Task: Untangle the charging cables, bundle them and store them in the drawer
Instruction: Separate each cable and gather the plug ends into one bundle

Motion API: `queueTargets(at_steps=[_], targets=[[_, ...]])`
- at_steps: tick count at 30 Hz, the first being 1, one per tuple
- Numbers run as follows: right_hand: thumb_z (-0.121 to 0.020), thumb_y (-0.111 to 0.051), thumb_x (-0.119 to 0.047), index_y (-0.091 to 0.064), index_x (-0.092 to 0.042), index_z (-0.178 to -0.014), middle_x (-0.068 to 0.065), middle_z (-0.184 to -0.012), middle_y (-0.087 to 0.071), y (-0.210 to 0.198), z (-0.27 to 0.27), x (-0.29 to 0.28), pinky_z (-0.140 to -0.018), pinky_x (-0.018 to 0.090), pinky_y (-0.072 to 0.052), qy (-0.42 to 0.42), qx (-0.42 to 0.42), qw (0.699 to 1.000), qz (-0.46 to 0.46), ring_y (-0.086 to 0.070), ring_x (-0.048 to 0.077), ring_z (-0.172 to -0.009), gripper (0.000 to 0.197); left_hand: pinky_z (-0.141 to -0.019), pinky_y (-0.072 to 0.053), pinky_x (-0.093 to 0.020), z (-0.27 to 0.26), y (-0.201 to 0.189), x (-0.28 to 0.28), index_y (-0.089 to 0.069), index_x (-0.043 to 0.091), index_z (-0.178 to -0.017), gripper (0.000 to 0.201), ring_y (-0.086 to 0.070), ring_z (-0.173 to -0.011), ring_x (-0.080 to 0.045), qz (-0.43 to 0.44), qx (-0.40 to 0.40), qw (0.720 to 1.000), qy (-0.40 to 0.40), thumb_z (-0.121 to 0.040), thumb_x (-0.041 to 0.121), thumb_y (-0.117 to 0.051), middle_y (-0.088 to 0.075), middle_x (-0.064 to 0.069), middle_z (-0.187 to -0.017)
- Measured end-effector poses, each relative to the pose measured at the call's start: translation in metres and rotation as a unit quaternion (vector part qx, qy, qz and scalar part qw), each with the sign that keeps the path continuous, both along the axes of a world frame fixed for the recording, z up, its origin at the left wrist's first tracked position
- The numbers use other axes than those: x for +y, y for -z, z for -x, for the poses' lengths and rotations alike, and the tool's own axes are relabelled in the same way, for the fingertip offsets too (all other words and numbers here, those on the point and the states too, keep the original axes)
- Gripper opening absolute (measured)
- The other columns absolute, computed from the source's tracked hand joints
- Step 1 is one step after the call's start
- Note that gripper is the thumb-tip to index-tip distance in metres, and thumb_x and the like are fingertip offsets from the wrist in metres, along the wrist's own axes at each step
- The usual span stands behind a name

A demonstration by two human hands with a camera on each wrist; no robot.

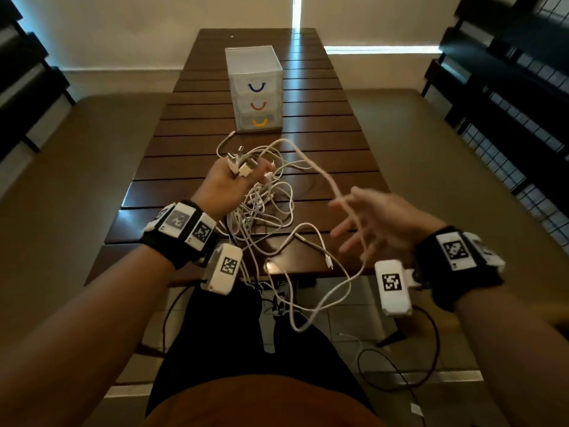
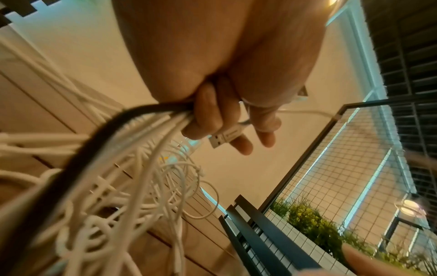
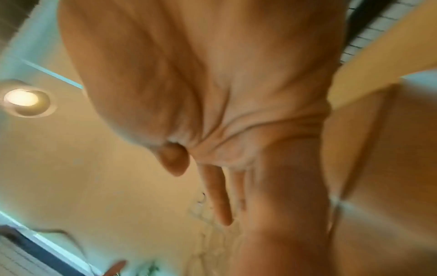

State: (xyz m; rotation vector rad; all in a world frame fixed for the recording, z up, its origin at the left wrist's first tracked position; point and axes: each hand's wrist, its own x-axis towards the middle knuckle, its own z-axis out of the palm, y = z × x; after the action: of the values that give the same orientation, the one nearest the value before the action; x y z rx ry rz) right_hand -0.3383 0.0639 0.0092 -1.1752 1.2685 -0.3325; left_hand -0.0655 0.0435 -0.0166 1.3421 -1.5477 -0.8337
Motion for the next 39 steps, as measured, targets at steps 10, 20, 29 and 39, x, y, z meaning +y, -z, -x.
queueTargets(at_steps=[10, 20, 29, 39], targets=[[-0.092, -0.062, -0.034, -0.063, -0.015, -0.089, 0.004, -0.078, -0.069, 0.073, -0.079, -0.055, -0.045, 0.022, -0.046, -0.213, 0.293, 0.908, 0.210, -0.067, 0.015, -0.056, 0.020, -0.087, -0.048, -0.023, -0.034, 0.003, 0.039, -0.064, 0.000, -0.108, 0.018, -0.063, -0.095, -0.012, 0.064, 0.000, 0.997, 0.043, -0.095, 0.008, -0.055, -0.068, -0.003, -0.101], [-0.088, -0.053, -0.015, -0.028, -0.019, -0.148, 0.005, -0.116, -0.053, 0.056, -0.078, -0.093, -0.086, 0.034, -0.050, -0.059, 0.233, 0.931, 0.276, -0.056, 0.024, -0.103, 0.066, -0.052, -0.045, -0.016, -0.033, 0.002, 0.066, -0.068, 0.020, -0.107, 0.042, -0.056, -0.064, -0.011, -0.073, 0.078, 0.991, 0.077, -0.094, -0.011, -0.043, -0.074, 0.005, -0.098], [-0.101, -0.045, -0.026, -0.068, -0.007, -0.099, 0.004, -0.075, -0.063, 0.013, -0.086, -0.003, -0.073, 0.034, -0.054, -0.077, -0.096, 0.955, 0.270, -0.061, 0.016, -0.072, 0.030, -0.042, -0.034, -0.018, 0.023, 0.003, 0.060, -0.066, 0.006, -0.082, 0.037, -0.040, -0.043, -0.005, -0.133, 0.108, 0.979, 0.108, -0.085, -0.018, -0.038, -0.055, 0.008, -0.054], [-0.088, -0.065, -0.005, -0.070, -0.021, -0.087, -0.010, -0.075, -0.071, 0.009, -0.058, -0.005, -0.072, 0.026, -0.052, -0.019, -0.103, 0.919, 0.380, -0.066, 0.005, -0.074, 0.017, -0.041, -0.022, -0.017, 0.037, 0.011, 0.046, -0.058, 0.010, -0.089, 0.029, -0.034, -0.046, -0.006, -0.245, 0.291, 0.919, 0.101, -0.078, -0.013, -0.045, -0.055, -0.001, -0.071]])
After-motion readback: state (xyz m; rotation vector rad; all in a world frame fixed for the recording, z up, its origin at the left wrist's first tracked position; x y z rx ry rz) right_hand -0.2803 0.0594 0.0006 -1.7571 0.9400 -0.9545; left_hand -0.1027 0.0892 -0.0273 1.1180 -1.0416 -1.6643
